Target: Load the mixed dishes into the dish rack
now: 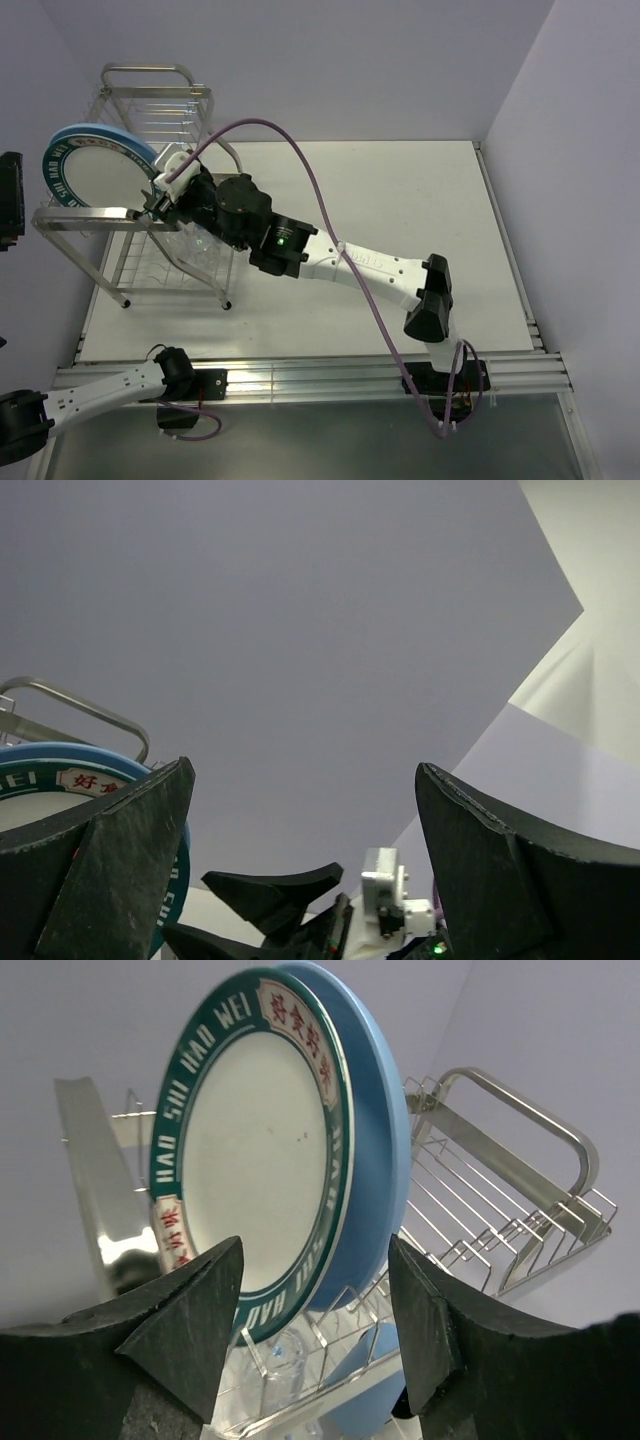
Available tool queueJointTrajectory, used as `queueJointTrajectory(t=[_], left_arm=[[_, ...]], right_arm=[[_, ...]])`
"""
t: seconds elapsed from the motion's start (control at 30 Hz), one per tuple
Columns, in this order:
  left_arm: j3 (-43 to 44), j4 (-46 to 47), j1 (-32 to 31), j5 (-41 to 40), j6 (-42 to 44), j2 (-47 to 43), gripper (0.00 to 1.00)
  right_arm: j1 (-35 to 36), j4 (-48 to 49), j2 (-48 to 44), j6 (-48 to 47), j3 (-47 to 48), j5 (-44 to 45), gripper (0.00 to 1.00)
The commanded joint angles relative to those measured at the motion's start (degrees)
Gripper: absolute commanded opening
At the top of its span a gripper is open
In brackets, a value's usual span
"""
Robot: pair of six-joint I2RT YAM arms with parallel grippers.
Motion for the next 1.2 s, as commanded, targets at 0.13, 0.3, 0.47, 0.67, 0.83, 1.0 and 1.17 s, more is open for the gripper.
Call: queueJointTrajectory(t=[0.13,0.3,0.47,0.67,0.83,1.0,1.17], left_arm=[[-2.26,-5.86,-0.46,0.05,-2.7,0.38,0.99],[-6.3,-8.94,-0.46,4.17,-9.54,0.56,0.99],[-17.1,-9.47,-0.46,10.76,-16.84,-0.05,0.99],[-34.94,-5.0,-0.46,17.62,-30.09,-4.44,0.99],[-48.81,-1.65,-0.46,27.63,-38.99,-7.61,0.99],[-58.76,1.95,-0.46,33.53,-44.62,-14.46,0.99],[-66.59,3.01,-0.46,38.62,-48.49,-23.32,0.99]], right_arm=[[2.36,3.07,-14.3,5.72,-8.42,8.61,0.7],[2.28,-8.75,-21.87,18.81,-17.73,25.98,0.78],[2.28,-19.42,-33.12,36.2,-36.76,34.11,0.87],[2.54,-30.41,-46.22,57.21,-60.23,35.08,0.97],[4.56,-26.48,-60.42,67.94,-79.15,29.64,0.99],[6.23,-14.02,-73.46,71.47,-96.83,24.45,1.0],[10.44,-12.4,-81.56,74.63,-103.09,29.79,1.0]])
